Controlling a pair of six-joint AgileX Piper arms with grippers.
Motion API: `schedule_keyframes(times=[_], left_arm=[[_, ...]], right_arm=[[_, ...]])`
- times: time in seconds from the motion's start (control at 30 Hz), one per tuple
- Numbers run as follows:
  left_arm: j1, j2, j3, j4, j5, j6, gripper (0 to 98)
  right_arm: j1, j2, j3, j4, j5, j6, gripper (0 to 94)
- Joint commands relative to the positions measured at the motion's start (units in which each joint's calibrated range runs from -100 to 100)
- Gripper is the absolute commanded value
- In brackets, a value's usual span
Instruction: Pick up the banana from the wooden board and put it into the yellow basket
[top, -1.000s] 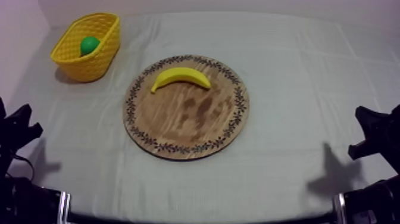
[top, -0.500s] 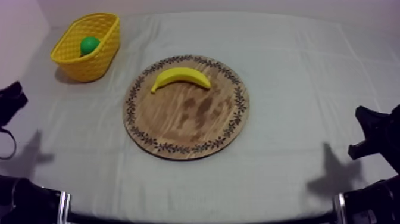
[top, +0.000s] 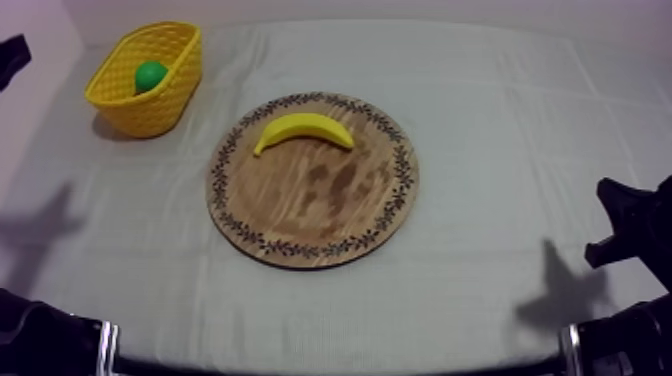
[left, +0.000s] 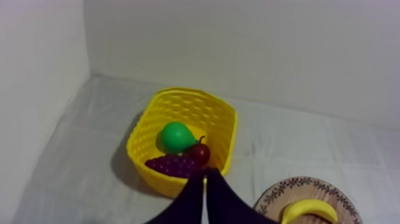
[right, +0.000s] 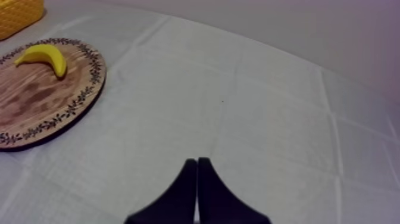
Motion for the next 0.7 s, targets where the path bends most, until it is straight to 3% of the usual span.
schedule_keyframes(times=[0.0,0.67], left_arm=[[0.6,4.7,-7.8,0.11,2.0,-0.4,0.0],[6.9,24.9,-32.0,0.25,16.6,-3.9,0.0]], right_arm=[[0.0,0.0,0.0,0.0,0.0,0.0,0.3],[0.0,0.0,0.0,0.0,0.0,0.0,0.3]])
